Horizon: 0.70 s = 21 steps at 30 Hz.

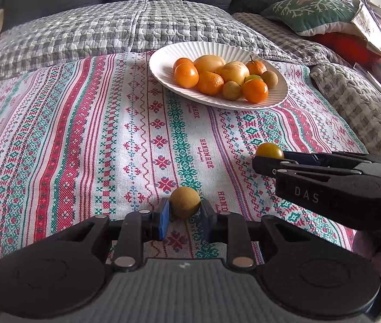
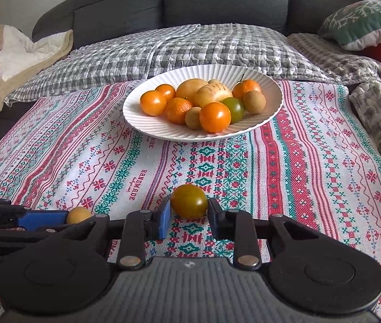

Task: Organize fruits
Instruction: 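Carry the tan fruit and green tomato over the white plate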

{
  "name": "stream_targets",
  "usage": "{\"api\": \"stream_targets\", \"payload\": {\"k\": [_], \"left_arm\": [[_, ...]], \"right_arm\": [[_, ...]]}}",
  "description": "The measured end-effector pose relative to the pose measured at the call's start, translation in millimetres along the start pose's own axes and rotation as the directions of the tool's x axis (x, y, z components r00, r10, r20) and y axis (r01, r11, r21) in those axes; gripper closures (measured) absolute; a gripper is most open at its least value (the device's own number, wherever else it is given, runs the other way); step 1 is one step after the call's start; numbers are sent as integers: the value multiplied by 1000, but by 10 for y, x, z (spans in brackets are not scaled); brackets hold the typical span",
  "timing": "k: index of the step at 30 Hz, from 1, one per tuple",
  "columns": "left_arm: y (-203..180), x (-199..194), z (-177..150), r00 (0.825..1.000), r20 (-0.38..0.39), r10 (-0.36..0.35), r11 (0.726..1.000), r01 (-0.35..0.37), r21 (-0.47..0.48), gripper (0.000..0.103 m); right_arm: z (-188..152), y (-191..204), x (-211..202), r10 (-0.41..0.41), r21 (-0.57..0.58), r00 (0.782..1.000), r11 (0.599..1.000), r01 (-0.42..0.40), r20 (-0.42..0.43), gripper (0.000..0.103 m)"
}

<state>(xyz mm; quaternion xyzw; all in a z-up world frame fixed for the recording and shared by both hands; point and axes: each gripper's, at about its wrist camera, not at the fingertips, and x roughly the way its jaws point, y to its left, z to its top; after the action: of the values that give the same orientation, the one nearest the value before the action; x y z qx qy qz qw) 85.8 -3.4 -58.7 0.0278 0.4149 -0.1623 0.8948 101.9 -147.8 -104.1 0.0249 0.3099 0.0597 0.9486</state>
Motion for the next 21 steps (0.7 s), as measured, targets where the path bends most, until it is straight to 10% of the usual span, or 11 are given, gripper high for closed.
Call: {"api": "stream_targets", "payload": {"k": [21], "left_arm": [[-85, -40, 164, 995, 70, -76, 996, 79, -40, 77]], "right_arm": [[117, -160, -245, 28, 86, 998, 996, -33, 53, 77]]}}
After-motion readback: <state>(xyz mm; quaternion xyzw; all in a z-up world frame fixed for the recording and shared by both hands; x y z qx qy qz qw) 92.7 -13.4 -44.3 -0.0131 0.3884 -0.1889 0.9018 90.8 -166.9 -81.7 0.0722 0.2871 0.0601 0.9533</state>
